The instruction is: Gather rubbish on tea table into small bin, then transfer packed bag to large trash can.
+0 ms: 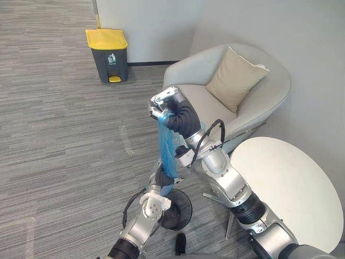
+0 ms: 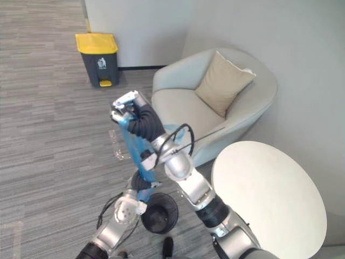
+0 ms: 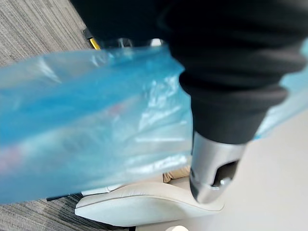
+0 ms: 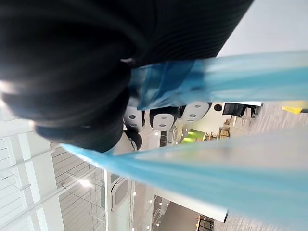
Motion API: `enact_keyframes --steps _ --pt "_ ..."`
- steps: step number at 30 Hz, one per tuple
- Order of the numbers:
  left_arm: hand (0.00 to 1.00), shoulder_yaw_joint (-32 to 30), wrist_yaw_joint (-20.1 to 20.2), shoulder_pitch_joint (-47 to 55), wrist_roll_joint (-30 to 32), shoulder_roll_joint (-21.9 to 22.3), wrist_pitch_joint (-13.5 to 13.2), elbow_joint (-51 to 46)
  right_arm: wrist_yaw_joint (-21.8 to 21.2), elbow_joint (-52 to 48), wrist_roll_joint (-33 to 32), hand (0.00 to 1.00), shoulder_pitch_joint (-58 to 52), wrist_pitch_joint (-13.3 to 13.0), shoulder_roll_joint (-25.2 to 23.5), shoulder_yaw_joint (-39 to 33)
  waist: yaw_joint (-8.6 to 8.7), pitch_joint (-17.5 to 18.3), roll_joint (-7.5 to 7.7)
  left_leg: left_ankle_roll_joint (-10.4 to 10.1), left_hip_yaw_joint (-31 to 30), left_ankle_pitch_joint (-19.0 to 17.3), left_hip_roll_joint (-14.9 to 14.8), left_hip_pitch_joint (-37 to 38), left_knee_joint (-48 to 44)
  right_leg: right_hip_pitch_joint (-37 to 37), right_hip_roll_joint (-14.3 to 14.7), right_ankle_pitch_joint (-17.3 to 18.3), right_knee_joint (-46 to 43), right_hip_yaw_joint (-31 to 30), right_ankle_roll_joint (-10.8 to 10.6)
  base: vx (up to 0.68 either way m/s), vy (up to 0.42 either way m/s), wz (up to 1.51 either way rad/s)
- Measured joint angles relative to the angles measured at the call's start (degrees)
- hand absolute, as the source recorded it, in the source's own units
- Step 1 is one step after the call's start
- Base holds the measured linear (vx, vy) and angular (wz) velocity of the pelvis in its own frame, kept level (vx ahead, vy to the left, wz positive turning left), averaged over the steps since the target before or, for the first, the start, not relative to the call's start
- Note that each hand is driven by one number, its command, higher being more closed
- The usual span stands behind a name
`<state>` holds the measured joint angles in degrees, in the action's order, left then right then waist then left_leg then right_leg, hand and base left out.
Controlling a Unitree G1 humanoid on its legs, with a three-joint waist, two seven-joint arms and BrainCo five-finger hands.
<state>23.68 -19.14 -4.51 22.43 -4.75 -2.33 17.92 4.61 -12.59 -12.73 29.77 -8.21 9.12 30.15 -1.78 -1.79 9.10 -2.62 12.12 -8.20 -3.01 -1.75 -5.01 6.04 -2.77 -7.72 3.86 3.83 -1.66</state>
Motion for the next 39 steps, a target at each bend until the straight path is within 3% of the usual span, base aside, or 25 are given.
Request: enact_keyframes --steps 1,2,13,22,28,37,38,39 --pt "0.0 0.0 -0.2 -0.3 0.0 0.0 0.1 0.3 0.0 0.0 -0.5 1.0 0.0 0.0 0.0 0.0 0.07 0.0 0.01 0.0 0.0 0.0 0.0 0.0 0.0 0.0 0.0 0.0 0.0 0.0 0.0 0.0 0.0 0.0" --pt "1.0 0.0 -1.0 -1.4 0.0 0.0 0.2 1.5 0.0 0.0 -1.2 1.0 0.0 0.0 0.0 0.0 0.5 0.0 0.02 0.0 0.0 0.0 0.0 0.0 0.0 0.0 0.0 0.0 0.0 -0.2 0.1 0.0 0.0 0.0" --pt "1.0 -0.4 -2.1 -6.5 -1.3 -0.8 0.5 5.6 -2.3 0.0 -5.9 1.0 0.0 -0.3 0.6 2.1 2.62 0.1 0.07 0.0 1.5 0.0 -0.1 -0.3 -0.5 0.8 0.0 -0.1 0.3 -2.8 0.1 -0.04 -0.016 -0.08" --pt "1.0 -2.5 -2.0 -6.5 -2.5 -1.1 0.5 3.6 -3.8 0.0 -5.1 1.0 -2.7 -0.4 2.3 2.0 2.91 0.1 0.04 -0.2 1.3 -0.3 -0.1 -0.7 -1.3 0.8 0.0 0.0 0.2 -2.7 0.2 0.0 0.0 0.0" --pt "1.0 -4.0 -2.0 -4.3 -3.9 -0.2 0.2 -0.8 -3.9 0.0 2.0 1.0 -8.4 -0.7 3.4 0.7 2.91 0.4 -0.66 0.0 1.3 -0.4 0.0 -0.6 -1.0 0.8 0.0 0.0 -0.1 -2.4 0.2 0.0 0.0 0.0" --pt "1.0 -4.9 -1.3 3.0 -4.7 0.0 -1.6 -7.8 -2.3 -0.3 10.7 1.0 -15.2 -3.1 10.3 -7.3 2.64 2.3 -3.89 0.3 1.1 -0.3 0.3 0.0 0.1 0.8 -0.2 0.0 -0.4 -1.4 0.2 0.0 0.0 0.0" --pt "1.0 -5.0 -1.0 3.1 -4.8 0.0 -1.9 -7.9 -2.2 -0.3 11.1 0.0 -15.4 -3.1 10.4 -7.4 2.61 2.3 -3.92 0.3 1.1 -0.3 0.3 0.0 0.1 0.8 -0.2 0.0 -0.4 -1.3 0.2 0.0 0.0 0.0" --pt "1.0 -5.0 -0.5 3.3 -4.9 0.0 -2.3 -8.0 -2.2 -0.3 12.5 0.0 -15.5 -3.2 11.2 -7.5 2.52 2.3 -3.98 0.3 1.1 -0.2 0.3 0.0 0.1 0.8 -0.2 0.0 -0.4 -1.3 0.2 0.0 0.0 0.0"
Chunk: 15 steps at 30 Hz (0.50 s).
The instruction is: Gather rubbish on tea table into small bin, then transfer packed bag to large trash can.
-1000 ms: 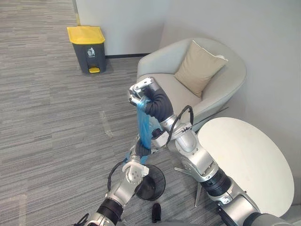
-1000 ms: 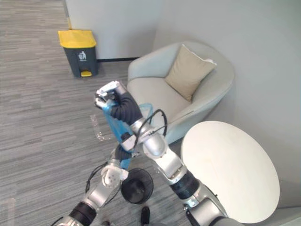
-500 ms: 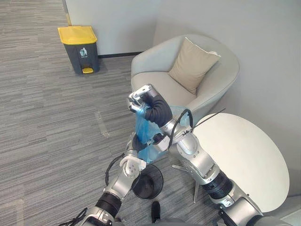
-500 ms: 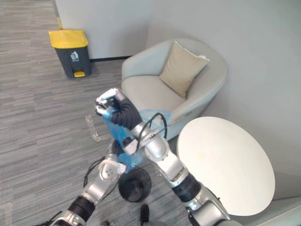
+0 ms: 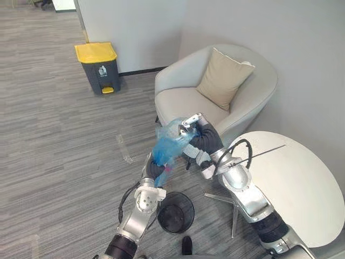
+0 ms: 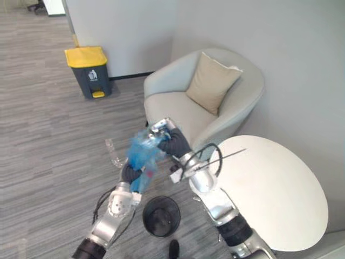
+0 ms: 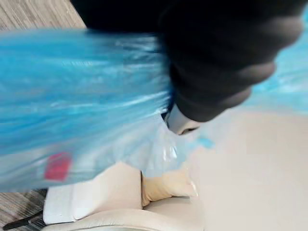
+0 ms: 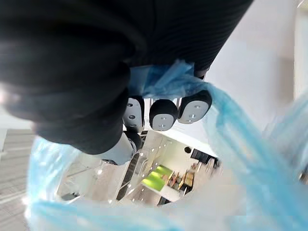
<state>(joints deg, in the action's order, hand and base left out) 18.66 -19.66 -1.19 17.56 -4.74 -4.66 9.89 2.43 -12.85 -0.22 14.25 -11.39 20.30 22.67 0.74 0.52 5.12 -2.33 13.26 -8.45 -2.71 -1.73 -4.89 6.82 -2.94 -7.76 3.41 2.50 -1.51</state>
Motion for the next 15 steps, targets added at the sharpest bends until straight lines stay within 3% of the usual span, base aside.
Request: enact_keyframes --steps 8,15 --pt "1.0 -0.8 1.6 3.9 -0.4 -0.3 -0.3 -1.7 1.5 -4.5 8.3 0.0 -2.2 -2.9 7.0 -0.7 -0.09 0.3 -0.51 0.1 -0.3 0.1 0.0 0.0 0.7 0.0 0.0 0.0 0.0 0.2 0.0 -0.01 -0.003 0.01" --pt "1.0 -2.0 2.7 6.7 -1.5 -1.1 -2.3 -3.3 4.7 -4.4 17.6 0.0 -6.0 -3.8 12.6 -2.8 -0.56 1.0 -1.64 0.1 -0.6 0.2 0.0 0.0 0.7 0.0 0.0 0.0 0.0 0.4 -0.1 0.0 0.0 0.0"
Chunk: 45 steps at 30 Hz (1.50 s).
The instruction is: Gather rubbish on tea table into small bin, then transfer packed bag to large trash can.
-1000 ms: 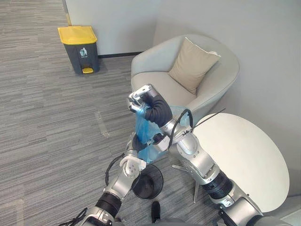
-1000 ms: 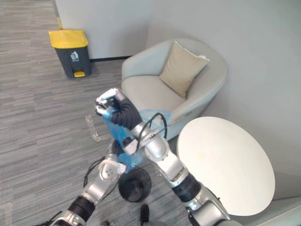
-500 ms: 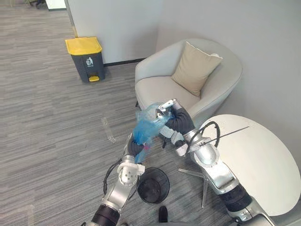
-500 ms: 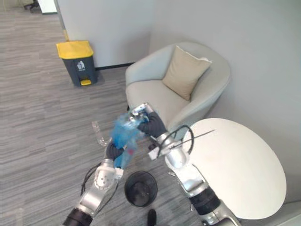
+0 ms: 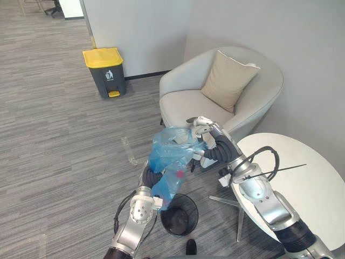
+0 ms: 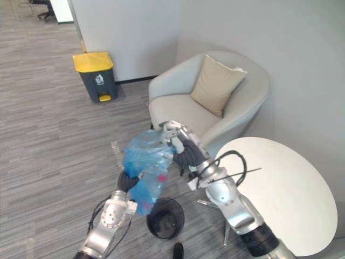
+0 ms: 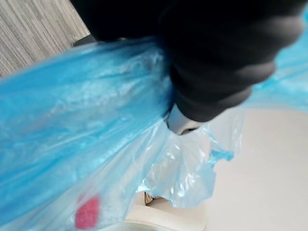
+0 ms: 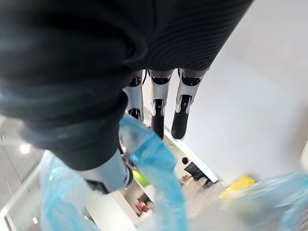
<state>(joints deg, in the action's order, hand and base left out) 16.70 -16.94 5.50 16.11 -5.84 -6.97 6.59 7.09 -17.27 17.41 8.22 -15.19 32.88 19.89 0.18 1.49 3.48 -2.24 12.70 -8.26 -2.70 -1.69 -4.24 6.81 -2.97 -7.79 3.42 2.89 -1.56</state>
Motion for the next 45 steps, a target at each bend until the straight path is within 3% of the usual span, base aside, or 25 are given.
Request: enact_keyframes --steps 8,14,16,23,34,45 --pt "1.0 -3.3 0.5 3.6 -0.5 -0.1 -0.1 -0.7 3.5 0.1 3.0 0.0 -8.7 -0.3 -0.1 -9.1 -0.05 -0.1 -0.32 0.0 -0.3 0.0 0.0 -0.2 0.2 -0.1 -0.1 0.0 0.0 0.2 0.0 0.0 0.0 0.01" --pt "1.0 -9.4 0.5 5.7 -2.8 0.3 -0.1 3.1 4.7 8.7 1.5 0.0 -16.0 1.1 -15.1 -18.1 0.4 0.2 -1.8 0.0 -0.5 0.5 0.4 -0.1 0.5 -0.1 -0.5 0.3 0.2 0.6 -0.4 0.0 -0.001 0.01" --pt "1.0 -11.4 0.8 6.8 -4.1 0.5 -0.1 4.9 3.8 13.5 -2.3 0.0 -17.8 2.3 -19.5 -20.1 0.69 0.1 -1.88 0.0 -1.0 0.7 0.4 -0.1 0.1 -0.8 -0.8 0.3 0.9 0.9 -0.4 0.0 -0.001 0.09" --pt "1.0 -18.0 3.7 7.2 -10.9 1.0 0.4 16.7 -0.9 34.8 -9.0 0.0 -19.3 6.8 -27.0 -24.1 0.62 -0.1 -2.21 -0.5 -1.1 1.1 0.3 0.0 0.2 -1.2 -0.8 0.2 1.6 1.7 -0.5 -0.02 -0.015 0.01" --pt "1.0 -22.5 5.2 6.6 -12.9 0.8 2.0 34.4 -1.4 59.4 -13.4 0.0 -17.6 9.8 -28.6 -27.0 0.31 -1.8 -1.65 -0.5 -0.9 1.5 0.5 3.0 2.2 -3.2 -0.8 0.6 1.7 1.6 -1.0 0.0 -0.002 0.0" --pt "1.0 -22.4 5.9 6.1 -12.9 0.9 2.5 39.2 0.4 64.6 -15.2 0.0 -15.1 10.7 -28.9 -29.2 -0.09 -3.9 -1.36 -0.5 1.8 1.2 0.8 5.6 3.0 -3.7 -0.7 0.7 1.7 -1.0 -1.5 -0.01 0.001 -0.11"
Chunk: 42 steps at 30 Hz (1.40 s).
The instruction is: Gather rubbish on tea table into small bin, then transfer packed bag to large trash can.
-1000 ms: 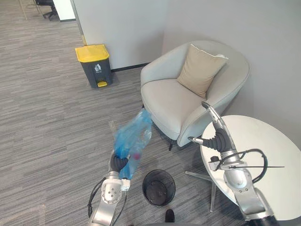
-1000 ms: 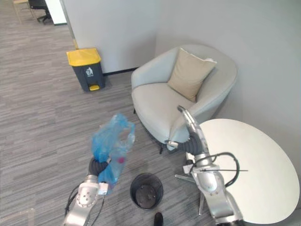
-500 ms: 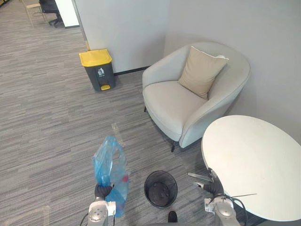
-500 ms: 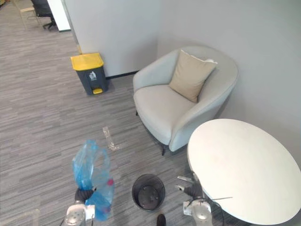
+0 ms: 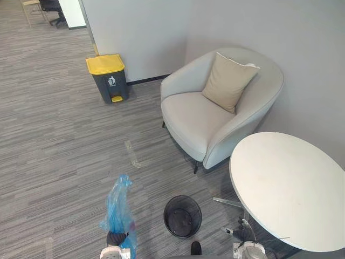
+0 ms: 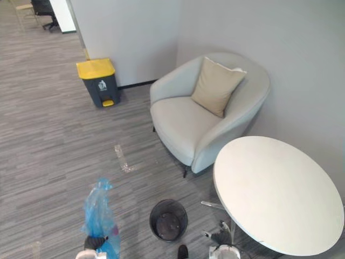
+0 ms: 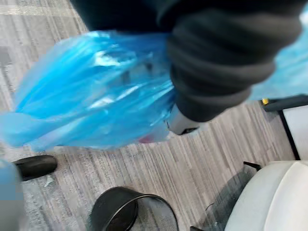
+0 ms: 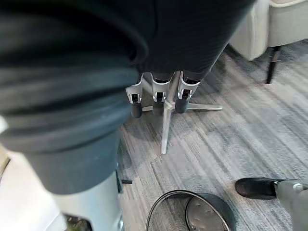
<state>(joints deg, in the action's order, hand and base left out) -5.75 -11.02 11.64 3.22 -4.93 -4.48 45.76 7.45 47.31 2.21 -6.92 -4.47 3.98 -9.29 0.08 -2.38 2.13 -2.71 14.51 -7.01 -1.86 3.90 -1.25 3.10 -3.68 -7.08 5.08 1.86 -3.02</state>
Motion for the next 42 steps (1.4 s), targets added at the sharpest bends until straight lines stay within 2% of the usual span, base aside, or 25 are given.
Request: enact_keyframes --steps 6,7,8,10,11,12,13,14,16,17,18,19,20,21,24,26,28,29,30,31,32,33,34,39,42 --pt "1.0 0.0 -0.1 -3.5 0.0 0.3 -0.1 -0.1 0.7 0.3 0.2 0.0 3.6 0.7 -0.3 0.7 -0.48 -3.8 0.43 0.8 3.8 -2.7 -0.6 -6.0 -7.1 5.1 0.2 -2.3 -1.7 -3.7 -0.9 -0.07 0.007 -0.34" --pt "1.0 0.0 -0.1 -4.5 0.0 0.3 -0.1 -0.5 1.2 -1.3 0.2 0.0 3.6 0.9 -0.8 0.9 -0.48 -4.3 0.17 1.1 4.3 -4.1 -1.6 -8.2 -10.6 6.6 0.7 -3.1 -3.0 -3.7 -1.8 -0.18 0.028 -0.47" --pt "1.0 -0.1 -0.1 -5.7 -0.1 0.4 -0.1 -1.7 1.7 -2.4 0.2 0.0 4.2 1.0 -1.1 1.8 -0.85 -4.5 -0.17 1.5 5.5 -4.3 -3.6 -10.6 -13.5 8.8 1.6 -6.7 -3.5 -3.6 -4.6 -0.17 0.023 -0.49" --pt "1.0 -0.1 -0.2 -6.4 -0.1 1.1 -0.4 -3.2 2.0 -3.8 0.2 0.0 5.4 1.1 -1.7 1.8 -1.2 -5.2 -0.89 1.9 5.6 -4.2 -5.0 -11.3 -14.0 11.2 1.8 -1.4 -11.7 -0.8 -3.3 -0.11 0.027 -0.16" --pt "1.0 0.1 -0.2 -7.2 -0.7 1.3 -0.4 -3.8 2.3 -3.9 0.2 0.0 5.3 1.1 -2.0 1.9 -1.19 -5.5 -0.76 1.9 4.9 -4.2 -5.0 -11.3 -14.3 12.9 -0.1 7.9 -25.0 2.6 -1.0 -0.09 -0.006 0.23" --pt "1.0 0.1 -0.2 -6.9 -1.1 1.5 -0.3 -4.3 2.5 -3.9 0.2 0.0 5.2 1.0 -2.3 2.2 -1.64 -5.4 -0.16 1.9 4.5 -4.2 -5.0 -11.4 -15.3 12.4 -1.6 13.0 -32.6 3.8 -1.0 -0.11 -0.07 0.36" --pt "1.0 0.1 -0.3 -6.5 -1.2 1.5 -0.3 -4.6 2.6 -4.0 0.2 0.0 5.1 1.0 -2.5 2.7 -1.82 -5.3 0.32 1.8 3.6 -4.2 -4.9 -11.8 -16.0 11.4 -2.3 15.8 -36.3 3.8 -2.1 -0.07 -0.077 0.26" --pt "1.0 0.1 -0.3 -6.4 -1.2 1.5 -0.3 -4.6 2.6 -4.0 0.2 0.0 5.1 0.9 -2.6 2.8 -1.87 -5.3 0.51 1.8 3.3 -4.1 -4.9 -12.0 -16.3 10.8 -2.6 16.8 -37.4 3.8 -2.5 -0.11 -0.167 0.44" --pt "1.0 0.1 -0.4 -6.0 -1.2 1.7 -0.3 -4.7 2.6 -4.0 0.2 0.0 4.6 0.9 -3.4 2.8 -2.83 -5.0 1.59 1.0 1.1 -3.7 -4.7 -14.7 -18.6 6.8 -3.5 22.2 -38.4 2.8 -3.6 -0.12 -0.216 0.46" --pt "1.0 0.1 -0.6 -5.7 -1.2 1.7 -0.3 -5.1 2.7 -4.0 0.3 0.0 4.6 0.9 -3.7 2.8 -3.5 -5.0 1.94 0.4 0.3 -3.3 -4.7 -16.5 -19.8 5.2 -3.0 24.3 -34.2 1.9 -3.1 -0.14 -0.266 0.39" --pt "1.0 0.0 -1.2 -5.4 -1.2 2.2 -0.3 -6.2 2.7 -4.0 0.3 0.0 4.8 0.9 -3.6 2.9 -3.89 -4.6 2.43 -0.6 -0.9 -2.0 -4.8 -19.3 -20.1 4.4 -2.0 26.0 -28.1 2.4 0.0 -0.21 -0.299 0.45" --pt "1.0 0.1 -1.3 -5.3 -1.3 3.6 -0.3 -6.4 2.8 -3.9 0.3 0.0 6.3 1.0 -2.8 3.1 -4.25 -5.5 -0.27 -1.5 -2.7 0.7 -5.9 -21.3 -18.5 4.7 0.2 23.2 -24.6 4.2 1.4 -0.2 -0.216 0.41" --pt "1.0 0.3 -1.3 -5.2 -1.3 4.0 -0.3 -6.4 2.9 -3.9 0.3 0.0 6.4 1.0 -2.8 3.1 -4.21 -5.7 -0.86 -1.8 -3.2 1.7 -6.1 -21.4 -17.2 4.7 0.6 22.6 -24.1 4.6 1.7 -0.21 -0.179 0.48" --pt "1.0 0.7 -1.3 -4.6 -1.3 4.8 -0.2 -6.4 3.4 -3.9 0.3 0.0 6.8 1.0 -2.8 3.2 -4.19 -6.2 -1.67 -2.5 -4.3 4.9 -6.4 -21.0 -13.7 4.7 1.3 21.5 -23.2 6.4 2.6 -0.23 -0.214 0.48" --pt "1.0 1.4 -1.5 -3.9 -1.3 5.2 -0.2 -6.4 4.4 -4.0 0.3 0.0 6.6 1.0 -3.0 3.3 -3.74 -6.5 -1.89 -3.6 -4.7 12.0 -6.6 -20.3 -7.6 4.8 1.8 20.3 -23.0 10.6 4.5 -0.19 -0.174 0.62" --pt "1.0 2.9 -1.5 -5.0 -1.3 5.3 -0.2 -6.8 4.9 -4.3 0.3 0.0 6.9 1.0 -3.4 2.7 -3.5 -6.8 -1.66 -2.1 -2.2 9.9 -6.9 -20.6 -10.9 5.1 0.8 19.5 -22.3 13.7 6.0 -0.19 -0.079 0.54" --pt "1.0 3.4 -1.4 -5.5 -1.3 5.5 -0.2 -6.8 5.0 -5.8 0.2 0.0 6.3 1.0 -3.3 2.5 -3.19 -7.0 -1.33 0.7 1.2 5.0 -7.1 -20.9 -18.5 5.7 -0.8 18.7 -22.0 16.6 6.6 -0.21 -0.027 0.7" --pt "1.0 4.1 -1.3 -6.4 -1.2 5.5 -0.2 -6.8 5.0 -5.9 0.2 0.0 5.6 0.9 -3.2 2.2 -2.39 -7.0 -1.47 0.9 4.3 1.3 -8.2 -19.5 -23.1 5.7 -1.8 17.8 -21.0 19.2 6.2 -0.18 0.014 0.92" --pt "1.0 4.3 -1.2 -6.6 -1.2 5.5 -0.2 -6.8 5.0 -5.6 0.2 0.0 5.5 1.0 -3.2 2.0 -2.23 -6.8 -1.67 1.0 5.2 0.2 -8.6 -18.7 -23.4 5.6 -2.0 17.4 -20.5 20.2 6.0 -0.13 0.036 0.95" --pt "1.0 4.7 -1.2 -6.9 -1.2 5.4 -0.3 -6.7 5.0 -5.1 0.2 0.0 5.5 1.0 -3.3 1.2 -2.12 -6.8 -1.85 1.0 6.9 -1.5 -9.2 -17.0 -23.0 5.7 -2.4 16.8 -19.9 21.6 5.7 -0.15 0.141 0.93" --pt "1.0 4.8 -1.2 -7.7 -1.1 5.3 -0.3 -5.9 4.9 -3.3 0.1 0.0 5.7 1.0 -3.5 0.2 -1.5 -6.6 -2.16 -0.1 9.2 -2.5 -9.1 -12.8 -17.4 5.4 -2.8 15.6 -18.3 23.6 4.4 -0.13 0.169 1.05" --pt "1.0 5.0 -1.1 -7.7 -1.1 5.2 -0.2 -4.8 4.9 -2.7 0.1 0.0 5.8 1.0 -3.4 -0.2 -1.02 -6.3 -3.02 -1.9 9.2 -2.1 -8.2 -10.6 -11.5 5.4 -2.5 14.9 -17.3 24.7 3.4 -0.12 0.193 0.94" --pt "1.0 5.1 -1.1 -8.2 -1.1 4.6 -0.2 -3.8 4.9 -1.7 0.1 0.0 6.1 1.0 -3.5 -0.9 -0.87 -6.4 -2.52 -2.4 8.8 -0.7 -7.0 -10.0 -9.1 5.2 -3.0 14.2 -16.6 24.7 2.7 -0.05 0.163 0.51" --pt "1.0 5.2 -1.1 -6.4 -1.0 1.4 -0.1 -2.2 4.8 -0.9 0.1 0.0 6.2 1.1 -5.2 -1.1 -0.99 -6.1 -2.29 -1.3 8.3 -0.2 -4.0 -8.5 -7.7 1.1 -3.9 9.9 -10.6 24.7 0.4 -0.02 0.164 0.14" --pt "1.0 5.0 -1.1 -5.8 -1.0 0.3 -0.1 -2.2 4.8 1.2 0.1 0.0 7.1 1.1 -4.9 -1.3 -0.99 -6.1 -2.21 0.3 7.2 -1.2 -2.7 -8.3 -8.1 1.5 -5.7 11.4 -13.6 25.2 -0.5 -0.01 0.124 0.15"
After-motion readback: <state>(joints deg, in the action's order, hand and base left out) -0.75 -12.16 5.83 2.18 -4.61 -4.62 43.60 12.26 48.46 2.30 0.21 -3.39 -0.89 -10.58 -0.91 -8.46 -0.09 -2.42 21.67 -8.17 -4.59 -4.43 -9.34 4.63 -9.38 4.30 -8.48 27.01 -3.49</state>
